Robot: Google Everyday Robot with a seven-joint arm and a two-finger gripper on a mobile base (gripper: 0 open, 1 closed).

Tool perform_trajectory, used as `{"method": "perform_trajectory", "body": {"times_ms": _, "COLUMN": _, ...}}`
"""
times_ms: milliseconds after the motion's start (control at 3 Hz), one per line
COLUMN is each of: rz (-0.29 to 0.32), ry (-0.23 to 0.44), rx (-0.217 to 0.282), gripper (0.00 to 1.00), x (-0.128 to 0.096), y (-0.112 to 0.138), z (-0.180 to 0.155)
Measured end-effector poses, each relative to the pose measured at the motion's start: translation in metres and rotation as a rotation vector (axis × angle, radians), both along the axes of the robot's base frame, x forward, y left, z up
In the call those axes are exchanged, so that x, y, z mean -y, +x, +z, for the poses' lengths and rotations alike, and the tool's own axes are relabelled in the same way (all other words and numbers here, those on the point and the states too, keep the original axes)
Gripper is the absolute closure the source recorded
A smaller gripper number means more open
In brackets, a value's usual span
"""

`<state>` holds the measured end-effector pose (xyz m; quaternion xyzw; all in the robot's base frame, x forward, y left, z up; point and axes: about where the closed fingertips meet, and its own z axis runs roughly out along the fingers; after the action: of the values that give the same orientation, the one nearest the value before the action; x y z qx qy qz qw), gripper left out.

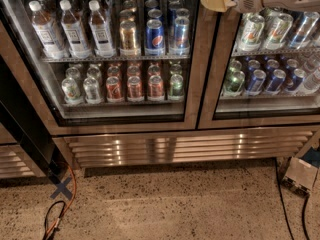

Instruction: Open left fridge door

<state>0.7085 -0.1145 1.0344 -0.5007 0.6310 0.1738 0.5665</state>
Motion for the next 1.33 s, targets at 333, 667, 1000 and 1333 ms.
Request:
{"method": "perform_trajectory", "body": {"times_ms": 333, "rz": 0.000, "ry": 0.000, "rx": 0.000, "gripper": 1.00, "x": 0.006, "y": 0.003, "z": 0.000}}
{"method": "perform_trajectory", "body": {"times_ms": 667, "rz": 0.000, "ry": 0.000, "rx": 0.000, "gripper": 1.00, "x": 0.011, "y": 0.008, "z": 0.001}}
{"method": "perform_trajectory", "body": {"times_ms": 1000, "rz": 0.000, "ry": 0.000, "rx": 0.000, "gripper": 1.00, "x": 0.016, "y": 0.013, "z": 0.002}}
{"method": "perform_trajectory", "body": {"times_ms": 1333, "rz": 0.000, "ry": 0.000, "rx": 0.000, "gripper": 1.00, "x": 0.021, "y": 0.019, "z": 0.005}}
